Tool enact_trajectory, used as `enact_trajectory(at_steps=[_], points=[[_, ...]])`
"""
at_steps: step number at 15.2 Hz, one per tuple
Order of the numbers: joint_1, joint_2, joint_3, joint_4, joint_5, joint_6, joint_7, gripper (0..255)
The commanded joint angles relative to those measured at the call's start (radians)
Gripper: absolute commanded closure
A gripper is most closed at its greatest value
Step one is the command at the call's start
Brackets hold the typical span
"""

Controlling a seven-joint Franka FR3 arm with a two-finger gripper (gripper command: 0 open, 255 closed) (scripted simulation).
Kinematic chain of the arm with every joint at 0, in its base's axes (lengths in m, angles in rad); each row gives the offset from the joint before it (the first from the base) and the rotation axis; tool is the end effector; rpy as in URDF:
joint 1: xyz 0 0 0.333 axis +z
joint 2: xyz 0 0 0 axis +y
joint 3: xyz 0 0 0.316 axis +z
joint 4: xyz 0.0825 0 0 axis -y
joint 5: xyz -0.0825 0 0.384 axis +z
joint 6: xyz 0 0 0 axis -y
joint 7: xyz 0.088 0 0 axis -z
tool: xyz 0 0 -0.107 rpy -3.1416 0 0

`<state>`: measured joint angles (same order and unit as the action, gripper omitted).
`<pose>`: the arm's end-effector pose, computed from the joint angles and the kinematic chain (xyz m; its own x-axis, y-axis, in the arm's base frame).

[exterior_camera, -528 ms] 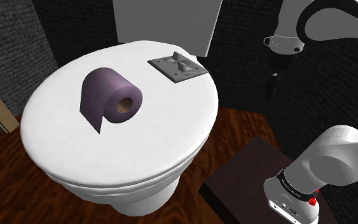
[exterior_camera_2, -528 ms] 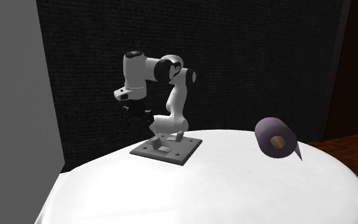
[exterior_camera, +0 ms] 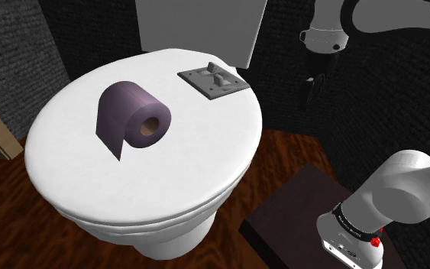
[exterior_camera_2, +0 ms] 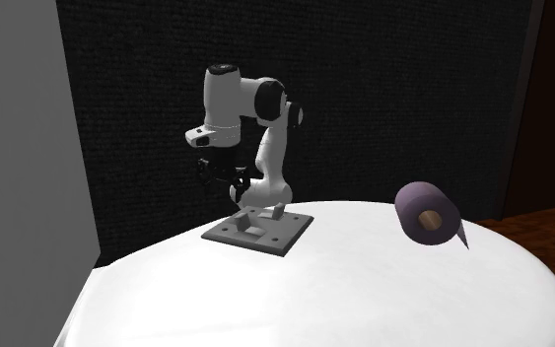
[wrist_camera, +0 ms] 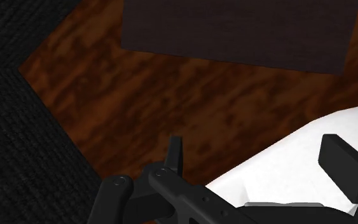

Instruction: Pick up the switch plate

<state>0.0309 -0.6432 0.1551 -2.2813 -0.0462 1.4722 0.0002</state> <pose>0.3291 0.0684 0.5694 0.9766 0.1322 -0.1696 0.1564 -0.9779 0.1385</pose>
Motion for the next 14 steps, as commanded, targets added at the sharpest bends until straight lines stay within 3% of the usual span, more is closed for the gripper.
enact_trajectory(at_steps=[1, 8, 14], points=[[0.003, 0.047, 0.037, 0.057, 0.013, -0.001, 0.050, 0], [0.004, 0.245, 0.168, 0.302, 0.015, -0.023, 0.229, 0], [0.012, 0.454, 0.281, 0.567, -0.045, -0.078, 0.397, 0]])
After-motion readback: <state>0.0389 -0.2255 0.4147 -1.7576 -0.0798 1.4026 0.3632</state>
